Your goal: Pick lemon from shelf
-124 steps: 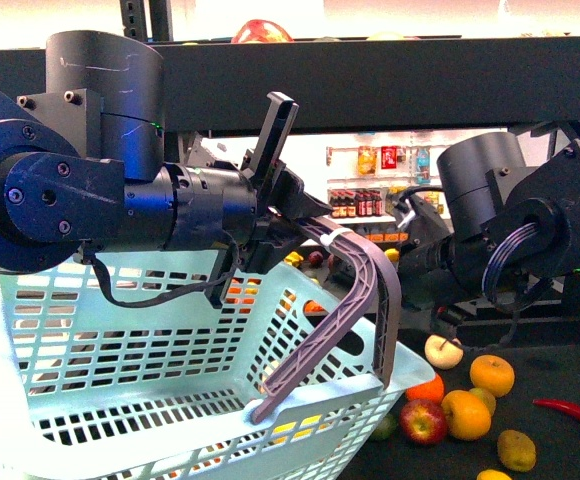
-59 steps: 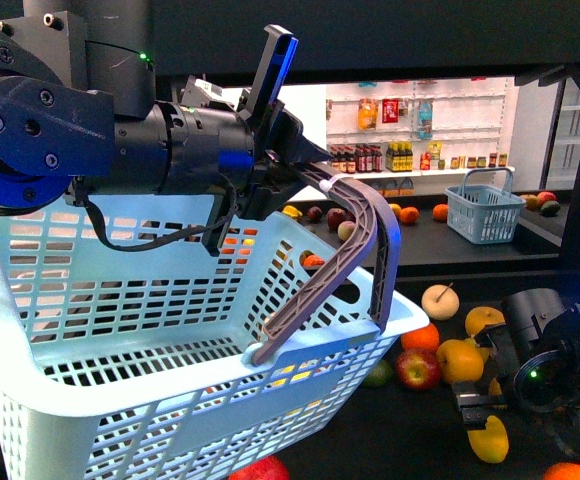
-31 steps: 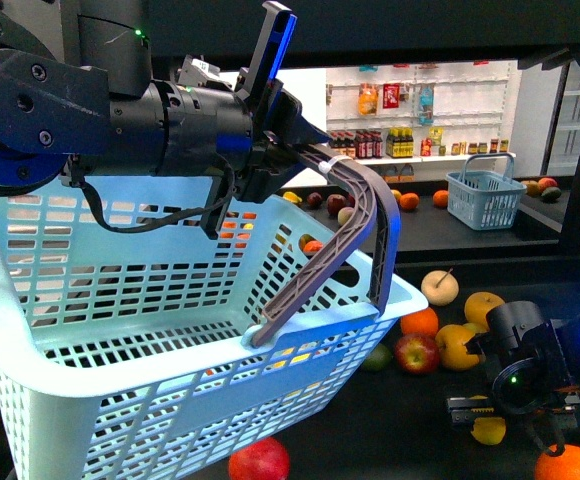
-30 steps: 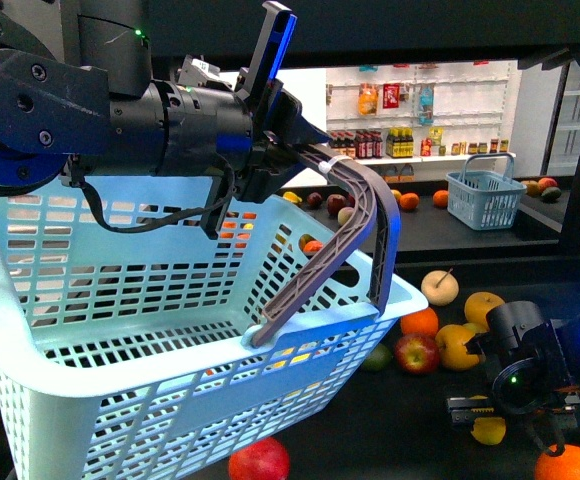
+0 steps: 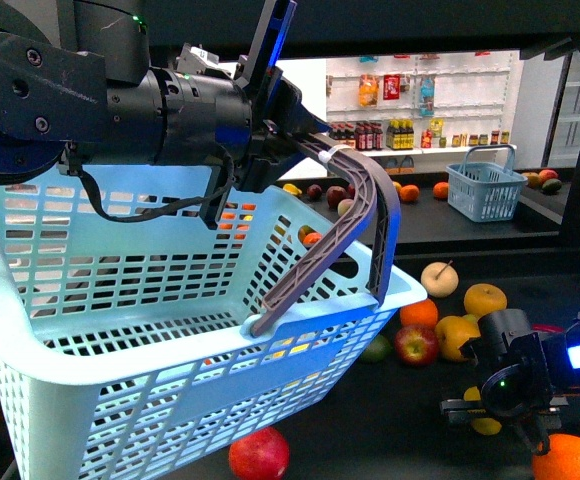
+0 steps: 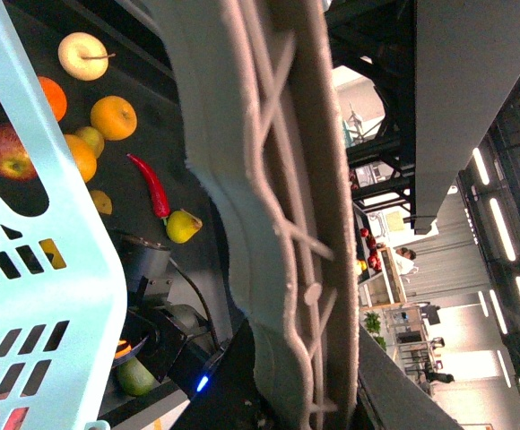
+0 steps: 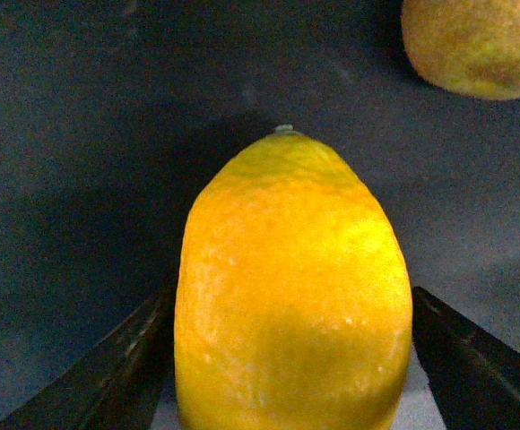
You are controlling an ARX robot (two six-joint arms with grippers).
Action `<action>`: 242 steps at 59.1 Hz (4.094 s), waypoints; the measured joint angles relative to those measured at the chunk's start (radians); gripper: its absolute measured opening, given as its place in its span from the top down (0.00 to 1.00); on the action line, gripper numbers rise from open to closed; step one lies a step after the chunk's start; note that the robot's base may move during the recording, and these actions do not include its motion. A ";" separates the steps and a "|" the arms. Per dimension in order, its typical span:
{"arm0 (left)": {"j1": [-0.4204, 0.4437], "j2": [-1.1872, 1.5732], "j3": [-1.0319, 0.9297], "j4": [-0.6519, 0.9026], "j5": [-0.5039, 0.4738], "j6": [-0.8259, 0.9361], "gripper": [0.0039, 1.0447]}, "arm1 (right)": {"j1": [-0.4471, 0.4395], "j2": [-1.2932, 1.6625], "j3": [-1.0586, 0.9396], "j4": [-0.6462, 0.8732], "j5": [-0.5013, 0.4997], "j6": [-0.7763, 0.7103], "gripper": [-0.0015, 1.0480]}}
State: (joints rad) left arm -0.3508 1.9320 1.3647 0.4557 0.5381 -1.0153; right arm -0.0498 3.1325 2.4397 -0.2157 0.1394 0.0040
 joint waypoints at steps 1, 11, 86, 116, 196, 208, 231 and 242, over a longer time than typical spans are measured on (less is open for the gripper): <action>0.000 0.000 0.000 0.000 0.000 0.000 0.90 | 0.000 0.002 0.004 -0.002 0.000 0.000 0.30; 0.000 0.000 0.000 0.000 0.000 0.000 0.90 | -0.001 0.013 0.029 -0.008 -0.001 0.000 0.51; 0.000 0.000 0.000 0.000 -0.003 0.000 0.90 | 0.196 -1.046 -0.852 0.351 -0.444 0.460 0.57; 0.000 0.000 0.000 0.000 -0.003 0.000 0.90 | 0.293 -0.946 -0.851 0.369 -0.407 0.496 0.28; -0.001 0.000 0.000 0.000 -0.003 -0.003 0.90 | 0.052 -2.729 -2.361 0.538 -0.140 -0.014 0.97; -0.001 0.000 0.000 0.000 -0.003 -0.001 0.90 | 0.051 -2.801 -2.390 0.492 -0.140 -0.014 0.97; -0.001 0.000 0.000 0.000 -0.004 -0.002 0.90 | 0.051 -2.913 -2.425 0.438 -0.140 -0.014 0.97; -0.001 0.000 0.000 0.000 -0.004 -0.002 0.90 | 0.051 -2.954 -2.425 0.394 -0.140 -0.014 0.97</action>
State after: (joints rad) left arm -0.3515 1.9324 1.3647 0.4557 0.5343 -1.0168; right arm 0.0017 0.1783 0.0147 0.1783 -0.0006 -0.0105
